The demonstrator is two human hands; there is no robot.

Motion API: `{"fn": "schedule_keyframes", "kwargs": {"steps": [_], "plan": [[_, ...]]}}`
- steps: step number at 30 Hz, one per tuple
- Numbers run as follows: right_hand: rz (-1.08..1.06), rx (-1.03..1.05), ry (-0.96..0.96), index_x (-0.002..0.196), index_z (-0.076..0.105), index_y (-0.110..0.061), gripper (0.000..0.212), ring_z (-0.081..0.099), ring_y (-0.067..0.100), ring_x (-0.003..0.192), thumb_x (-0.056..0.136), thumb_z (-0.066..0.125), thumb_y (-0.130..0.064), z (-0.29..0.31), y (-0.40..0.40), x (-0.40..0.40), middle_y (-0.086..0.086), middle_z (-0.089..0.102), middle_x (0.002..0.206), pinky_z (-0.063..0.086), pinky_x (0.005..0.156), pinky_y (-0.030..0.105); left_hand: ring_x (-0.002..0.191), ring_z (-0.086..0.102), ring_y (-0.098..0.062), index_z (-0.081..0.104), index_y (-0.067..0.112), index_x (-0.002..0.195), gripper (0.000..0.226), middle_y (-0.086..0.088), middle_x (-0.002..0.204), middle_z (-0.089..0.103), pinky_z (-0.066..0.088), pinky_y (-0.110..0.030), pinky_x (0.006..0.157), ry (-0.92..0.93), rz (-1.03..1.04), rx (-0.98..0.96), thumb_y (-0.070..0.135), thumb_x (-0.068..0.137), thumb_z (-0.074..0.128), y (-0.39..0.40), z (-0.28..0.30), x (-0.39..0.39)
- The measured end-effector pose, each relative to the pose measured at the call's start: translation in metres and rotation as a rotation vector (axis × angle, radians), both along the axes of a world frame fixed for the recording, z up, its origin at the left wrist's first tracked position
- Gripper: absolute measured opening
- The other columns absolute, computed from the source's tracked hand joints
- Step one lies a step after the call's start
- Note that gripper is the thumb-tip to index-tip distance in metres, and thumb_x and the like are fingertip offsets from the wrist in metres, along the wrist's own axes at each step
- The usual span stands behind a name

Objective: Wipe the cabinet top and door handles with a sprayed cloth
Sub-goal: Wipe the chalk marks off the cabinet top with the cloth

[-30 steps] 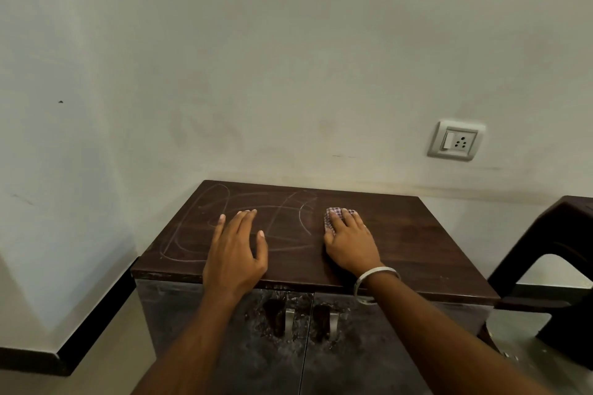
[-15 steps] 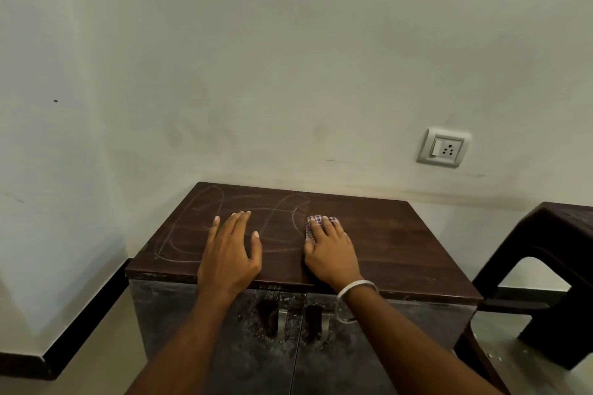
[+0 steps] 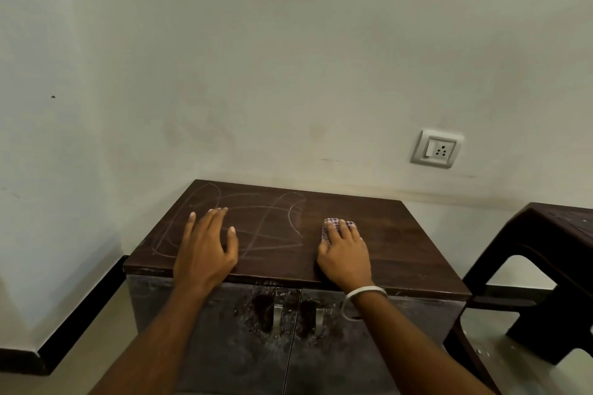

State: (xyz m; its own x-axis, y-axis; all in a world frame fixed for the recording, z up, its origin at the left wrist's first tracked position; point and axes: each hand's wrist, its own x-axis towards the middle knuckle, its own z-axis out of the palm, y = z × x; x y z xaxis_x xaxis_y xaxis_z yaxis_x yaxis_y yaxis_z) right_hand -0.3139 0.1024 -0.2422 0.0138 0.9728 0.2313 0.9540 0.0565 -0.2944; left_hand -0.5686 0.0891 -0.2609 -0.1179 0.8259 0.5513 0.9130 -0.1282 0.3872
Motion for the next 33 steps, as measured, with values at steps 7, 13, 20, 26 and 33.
{"fn": "schedule_keyframes", "kwargs": {"steps": [7, 13, 20, 26, 33], "plan": [[0.119, 0.023, 0.005, 0.153, 0.024, -0.024, 0.057, 0.010, 0.020, 0.150, 0.099, 0.032, -0.039, -0.006, -0.011, -0.024, 0.001, 0.020, 0.162, 0.012, 0.123, 0.039, 0.137, 0.037, -0.023, 0.044, 0.010, 0.140, 0.059, -0.011, 0.142, 0.049, 0.014, -0.041, 0.121, -0.040, 0.004, 0.000, 0.041, 0.090, 0.032, -0.002, 0.002, -0.001], [0.027, 0.009, -0.013, 0.154, 0.024, -0.024, 0.056, 0.012, 0.021, 0.150, 0.100, 0.032, -0.038, -0.004, -0.015, 0.026, 0.003, 0.020, 0.161, 0.013, 0.123, 0.038, 0.137, 0.038, -0.023, 0.044, 0.011, 0.140, 0.060, -0.011, 0.143, 0.048, 0.010, -0.039, 0.121, -0.024, -0.017, -0.005, 0.041, 0.090, 0.031, -0.004, 0.003, -0.005], [-0.081, -0.004, -0.006, 0.153, 0.024, -0.023, 0.056, 0.011, 0.023, 0.150, 0.099, 0.032, -0.036, 0.000, -0.023, 0.040, 0.003, 0.020, 0.162, 0.012, 0.123, 0.038, 0.139, 0.035, -0.022, 0.042, 0.013, 0.141, 0.056, -0.009, 0.144, 0.047, 0.010, -0.041, 0.121, 0.011, -0.011, -0.022, 0.040, 0.094, 0.035, 0.001, -0.001, -0.009], [0.082, 0.033, 0.032, 0.153, 0.024, -0.025, 0.057, 0.010, 0.021, 0.150, 0.098, 0.033, -0.037, -0.003, -0.035, -0.034, 0.001, 0.020, 0.161, 0.013, 0.123, 0.039, 0.140, 0.034, -0.023, 0.041, 0.012, 0.142, 0.051, -0.010, 0.145, 0.046, 0.010, -0.040, 0.121, -0.003, -0.011, -0.034, 0.035, 0.096, 0.041, 0.000, -0.001, -0.007], [0.123, -0.014, 0.021, 0.155, 0.019, -0.024, 0.058, 0.006, 0.021, 0.151, 0.100, 0.030, -0.040, -0.002, -0.038, -0.044, 0.003, 0.014, 0.163, 0.009, 0.123, 0.038, 0.137, 0.038, -0.020, 0.044, 0.012, 0.140, 0.056, -0.008, 0.143, 0.049, 0.009, -0.040, 0.121, 0.035, -0.028, -0.019, 0.038, 0.092, 0.035, -0.002, 0.003, -0.018]]}}
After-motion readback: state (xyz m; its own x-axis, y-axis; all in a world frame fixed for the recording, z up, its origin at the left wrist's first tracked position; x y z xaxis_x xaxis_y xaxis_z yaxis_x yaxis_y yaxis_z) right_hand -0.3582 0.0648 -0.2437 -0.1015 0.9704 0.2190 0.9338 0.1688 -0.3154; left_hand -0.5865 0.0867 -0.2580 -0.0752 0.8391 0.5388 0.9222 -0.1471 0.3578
